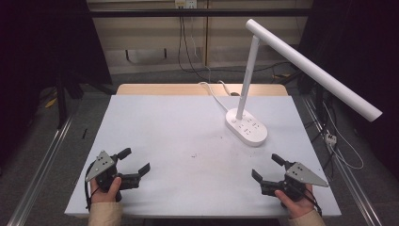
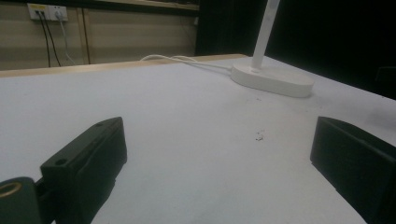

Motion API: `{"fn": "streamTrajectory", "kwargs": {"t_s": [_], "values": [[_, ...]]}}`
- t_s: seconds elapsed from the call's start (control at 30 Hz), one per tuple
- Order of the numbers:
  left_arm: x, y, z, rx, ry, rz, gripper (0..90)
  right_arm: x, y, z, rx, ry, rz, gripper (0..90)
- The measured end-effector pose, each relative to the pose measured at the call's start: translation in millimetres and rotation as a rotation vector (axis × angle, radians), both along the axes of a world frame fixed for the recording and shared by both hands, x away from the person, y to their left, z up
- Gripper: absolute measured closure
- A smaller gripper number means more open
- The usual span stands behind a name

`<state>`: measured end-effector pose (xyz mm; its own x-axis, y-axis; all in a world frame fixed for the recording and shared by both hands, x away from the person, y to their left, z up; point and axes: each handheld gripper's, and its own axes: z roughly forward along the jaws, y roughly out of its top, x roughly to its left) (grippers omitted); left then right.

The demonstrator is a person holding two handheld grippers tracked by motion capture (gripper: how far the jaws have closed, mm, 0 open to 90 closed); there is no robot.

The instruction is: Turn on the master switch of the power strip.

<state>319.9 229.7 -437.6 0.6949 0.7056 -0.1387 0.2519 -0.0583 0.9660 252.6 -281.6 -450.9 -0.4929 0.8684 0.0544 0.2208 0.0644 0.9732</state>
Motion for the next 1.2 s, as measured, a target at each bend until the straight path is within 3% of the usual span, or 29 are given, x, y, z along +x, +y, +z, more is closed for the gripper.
{"fn": "streamTrajectory", "kwargs": {"t_s": [0.4,0.8,1.2], "values": [[-0.4,1.5,1.2,-0.005,-0.007,-0.001,3.4,5.4,4.2,1.5,-0.007,0.007,0.005,7.7],[-1.2,1.8,1.0,-0.009,-0.01,-0.007,3.4,33.5,16.5,7.6,-0.023,0.04,0.014,10.4],[-1.6,0.4,0.8,-0.007,-0.013,-0.022,3.4,59.8,29.0,7.5,-0.051,0.067,-0.012,12.4]]}}
